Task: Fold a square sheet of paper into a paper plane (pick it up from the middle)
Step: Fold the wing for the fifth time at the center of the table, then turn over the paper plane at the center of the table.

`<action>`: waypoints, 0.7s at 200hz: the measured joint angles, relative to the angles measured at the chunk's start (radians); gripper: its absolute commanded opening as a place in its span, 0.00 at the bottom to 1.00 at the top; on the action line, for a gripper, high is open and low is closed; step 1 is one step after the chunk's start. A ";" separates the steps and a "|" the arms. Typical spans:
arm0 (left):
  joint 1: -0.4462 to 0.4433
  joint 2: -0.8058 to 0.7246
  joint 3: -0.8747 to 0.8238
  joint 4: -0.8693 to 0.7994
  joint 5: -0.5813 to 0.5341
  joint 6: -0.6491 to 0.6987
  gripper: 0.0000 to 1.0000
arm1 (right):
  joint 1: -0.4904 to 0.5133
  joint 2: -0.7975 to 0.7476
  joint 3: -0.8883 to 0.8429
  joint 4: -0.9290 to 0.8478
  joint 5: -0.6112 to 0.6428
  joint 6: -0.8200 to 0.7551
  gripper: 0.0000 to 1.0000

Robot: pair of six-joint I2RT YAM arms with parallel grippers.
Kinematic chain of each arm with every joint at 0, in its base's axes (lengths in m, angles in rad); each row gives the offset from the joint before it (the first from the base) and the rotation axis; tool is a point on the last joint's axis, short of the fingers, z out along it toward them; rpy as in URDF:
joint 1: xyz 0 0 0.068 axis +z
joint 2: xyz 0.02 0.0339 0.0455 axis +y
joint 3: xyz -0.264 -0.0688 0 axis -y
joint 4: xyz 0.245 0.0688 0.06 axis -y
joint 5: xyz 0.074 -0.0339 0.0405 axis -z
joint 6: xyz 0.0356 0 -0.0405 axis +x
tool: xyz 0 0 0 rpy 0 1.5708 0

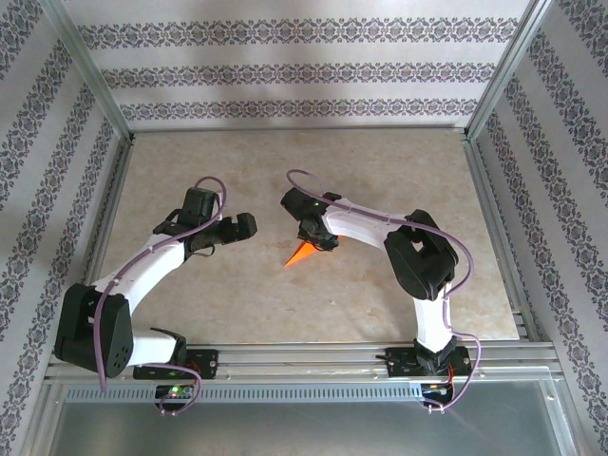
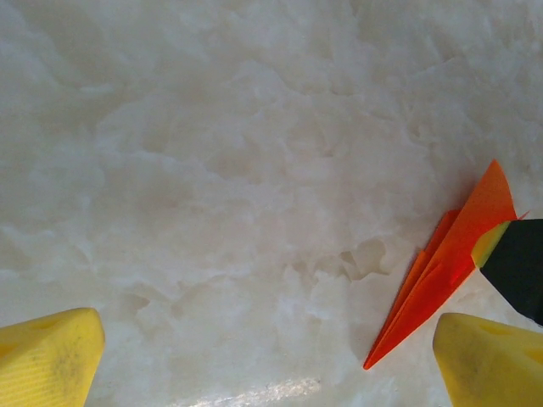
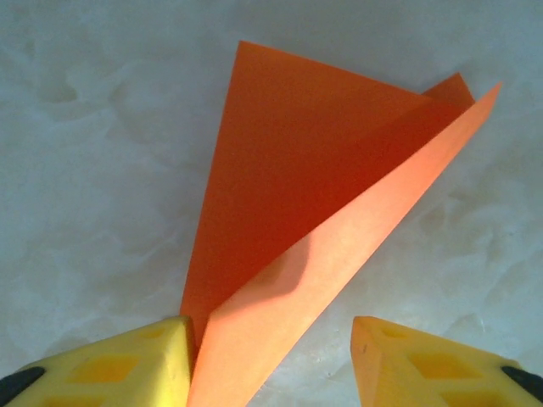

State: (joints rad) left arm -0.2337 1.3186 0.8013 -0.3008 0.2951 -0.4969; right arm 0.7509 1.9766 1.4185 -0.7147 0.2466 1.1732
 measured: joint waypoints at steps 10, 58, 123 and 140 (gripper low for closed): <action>0.000 0.006 0.000 0.000 0.006 0.000 1.00 | 0.000 0.000 0.000 -0.005 0.000 0.007 0.47; 0.000 0.012 0.000 0.000 0.021 0.000 1.00 | 0.000 0.000 -0.004 -0.011 0.010 0.037 0.35; 0.000 0.019 0.000 0.000 0.029 0.000 1.00 | 0.000 -0.010 -0.024 -0.010 0.015 0.051 0.12; 0.000 0.025 0.000 0.000 0.037 0.000 1.00 | 0.000 -0.031 -0.027 -0.011 0.023 0.044 0.07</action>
State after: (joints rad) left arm -0.2333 1.3437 0.8013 -0.3008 0.3321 -0.4969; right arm 0.7509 1.9457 1.3914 -0.7254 0.2691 1.2171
